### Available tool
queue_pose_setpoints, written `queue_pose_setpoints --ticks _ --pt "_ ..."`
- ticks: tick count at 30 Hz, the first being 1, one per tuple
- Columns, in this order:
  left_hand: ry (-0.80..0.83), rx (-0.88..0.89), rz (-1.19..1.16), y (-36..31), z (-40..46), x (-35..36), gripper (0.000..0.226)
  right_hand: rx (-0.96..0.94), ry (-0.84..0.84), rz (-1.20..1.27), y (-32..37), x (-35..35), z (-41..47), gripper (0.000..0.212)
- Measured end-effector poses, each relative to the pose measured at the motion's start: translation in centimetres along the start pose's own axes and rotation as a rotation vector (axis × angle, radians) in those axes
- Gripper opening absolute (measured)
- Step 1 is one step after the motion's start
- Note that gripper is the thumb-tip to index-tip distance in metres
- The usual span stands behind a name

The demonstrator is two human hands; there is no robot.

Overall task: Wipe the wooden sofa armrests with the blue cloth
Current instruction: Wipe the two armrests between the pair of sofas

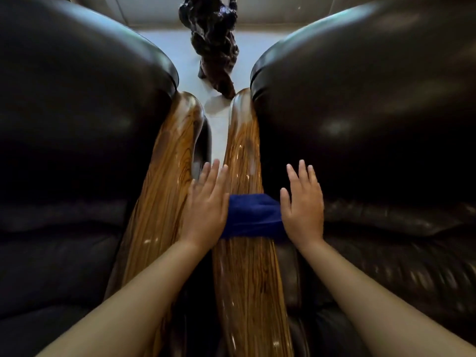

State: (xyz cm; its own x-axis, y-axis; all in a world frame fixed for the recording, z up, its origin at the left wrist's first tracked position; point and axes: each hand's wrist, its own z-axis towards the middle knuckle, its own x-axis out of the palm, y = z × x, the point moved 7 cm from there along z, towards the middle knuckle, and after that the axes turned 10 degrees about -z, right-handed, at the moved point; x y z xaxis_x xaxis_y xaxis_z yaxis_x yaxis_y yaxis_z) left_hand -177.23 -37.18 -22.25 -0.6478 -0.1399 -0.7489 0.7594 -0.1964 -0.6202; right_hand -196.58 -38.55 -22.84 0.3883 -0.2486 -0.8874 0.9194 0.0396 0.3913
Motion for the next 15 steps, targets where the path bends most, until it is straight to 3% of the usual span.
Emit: queue_pose_setpoints --ticks 4,9,15 --pt "0.164 -0.028 0.071 1.1 -1.9 4.3 0.053 -0.039 0.081 -0.023 1.3 3.1 -2.2 0.054" --pt "0.128 -0.103 0.106 2.3 -1.8 7.2 0.053 0.082 0.179 0.016 1.3 8.0 -1.9 0.059" --pt "0.118 -0.127 0.128 2.8 -0.2 7.8 0.056 0.113 0.121 0.054 1.0 9.2 -1.5 0.070"
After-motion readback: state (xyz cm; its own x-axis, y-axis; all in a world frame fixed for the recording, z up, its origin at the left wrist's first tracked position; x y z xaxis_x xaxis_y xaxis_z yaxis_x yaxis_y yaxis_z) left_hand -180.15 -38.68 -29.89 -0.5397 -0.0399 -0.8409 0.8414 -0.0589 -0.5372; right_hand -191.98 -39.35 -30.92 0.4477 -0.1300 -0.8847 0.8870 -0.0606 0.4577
